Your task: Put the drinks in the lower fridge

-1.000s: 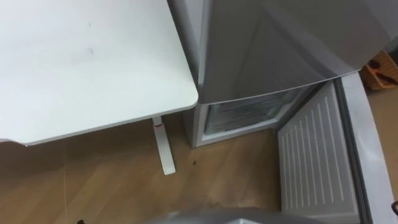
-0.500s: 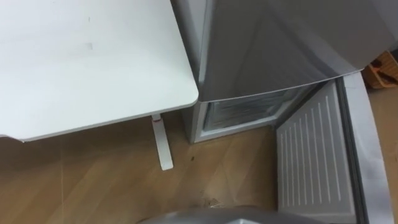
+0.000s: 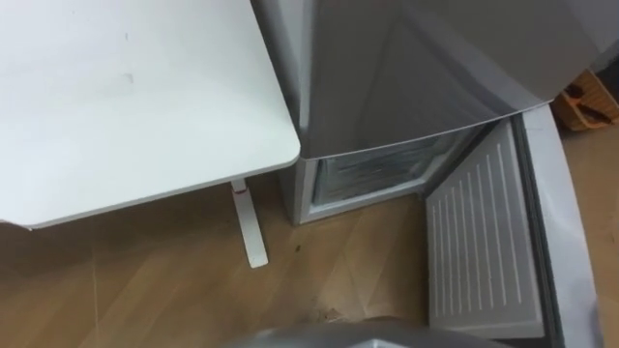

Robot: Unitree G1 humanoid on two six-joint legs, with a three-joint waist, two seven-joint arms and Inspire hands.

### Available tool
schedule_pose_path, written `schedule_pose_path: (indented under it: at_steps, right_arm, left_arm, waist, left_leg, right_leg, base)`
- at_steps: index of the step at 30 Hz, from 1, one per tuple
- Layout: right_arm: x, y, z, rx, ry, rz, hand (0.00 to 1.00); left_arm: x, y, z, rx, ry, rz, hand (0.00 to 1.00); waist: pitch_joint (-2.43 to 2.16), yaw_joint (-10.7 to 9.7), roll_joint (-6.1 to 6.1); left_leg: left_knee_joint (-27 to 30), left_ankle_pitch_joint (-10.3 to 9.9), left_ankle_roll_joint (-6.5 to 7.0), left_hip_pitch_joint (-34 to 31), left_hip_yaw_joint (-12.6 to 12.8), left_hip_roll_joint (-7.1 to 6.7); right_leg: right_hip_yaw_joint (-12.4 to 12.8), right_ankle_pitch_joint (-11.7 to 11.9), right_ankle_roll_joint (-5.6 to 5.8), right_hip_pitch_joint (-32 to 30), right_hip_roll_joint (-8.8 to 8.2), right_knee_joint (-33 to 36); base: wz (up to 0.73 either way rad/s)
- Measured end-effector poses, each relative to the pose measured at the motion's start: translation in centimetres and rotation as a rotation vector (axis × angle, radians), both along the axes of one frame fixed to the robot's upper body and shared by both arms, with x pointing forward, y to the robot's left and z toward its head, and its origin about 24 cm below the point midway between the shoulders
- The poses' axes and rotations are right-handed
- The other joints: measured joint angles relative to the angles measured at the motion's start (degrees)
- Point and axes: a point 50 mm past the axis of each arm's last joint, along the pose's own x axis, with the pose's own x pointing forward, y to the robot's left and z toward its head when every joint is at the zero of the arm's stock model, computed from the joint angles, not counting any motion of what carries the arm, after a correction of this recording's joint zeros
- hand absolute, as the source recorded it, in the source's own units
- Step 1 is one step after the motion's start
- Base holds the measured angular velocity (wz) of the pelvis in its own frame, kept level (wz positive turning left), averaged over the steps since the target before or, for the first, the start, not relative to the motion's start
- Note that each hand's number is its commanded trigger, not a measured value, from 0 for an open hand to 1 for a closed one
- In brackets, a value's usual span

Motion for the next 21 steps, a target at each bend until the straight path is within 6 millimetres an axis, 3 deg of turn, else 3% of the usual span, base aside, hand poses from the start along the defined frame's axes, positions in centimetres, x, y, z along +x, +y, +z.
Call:
schedule_pose_path:
  at_steps: [8,14,16,21]
  right_arm:
    - [0.5,1.6,-1.1,0.025,-0.081,0.053,0.00]
    - [1.0,4.2,-2.5,0.072,-0.136,0.163,0.00]
    - [1.5,6.0,-3.3,0.109,-0.176,0.245,0.00]
    - [2.2,10.5,-4.5,0.168,-0.304,0.399,0.00]
  left_arm:
    - [0.4,-0.4,-0.3,-0.027,-0.005,-0.005,0.00]
    - [1.6,-1.0,-0.6,-0.045,-0.009,-0.035,0.00]
    - [1.7,-1.3,-0.8,-0.057,-0.009,-0.042,0.00]
    - [2.8,-2.7,-1.4,-0.093,-0.007,-0.068,0.00]
  waist:
    - [0.04,1.15,0.69]
    - [-0.08,2.63,1.05]
    - [-0.37,3.21,1.50]
    - [-0.39,6.26,1.68]
  left_leg:
    - [0.15,0.04,-0.07,0.01,-0.06,0.03]
    - [0.16,0.04,-0.07,-0.20,0.13,0.00]
    - [0.14,0.05,-0.10,0.09,0.29,0.07]
    - [0.18,-0.01,-0.23,-0.17,0.89,0.44]
  right_leg:
    - [-0.26,0.00,-0.16,0.00,0.04,-0.07]
    - [-0.20,0.04,-0.29,-0.25,0.00,-1.07]
    - [-0.01,0.05,-0.33,-0.26,0.11,-1.01]
    - [-0.32,0.31,-0.62,-0.57,0.35,-0.83]
  base:
    - [-0.01]
    - [-0.01]
    - [-0.06]
    - [-0.12]
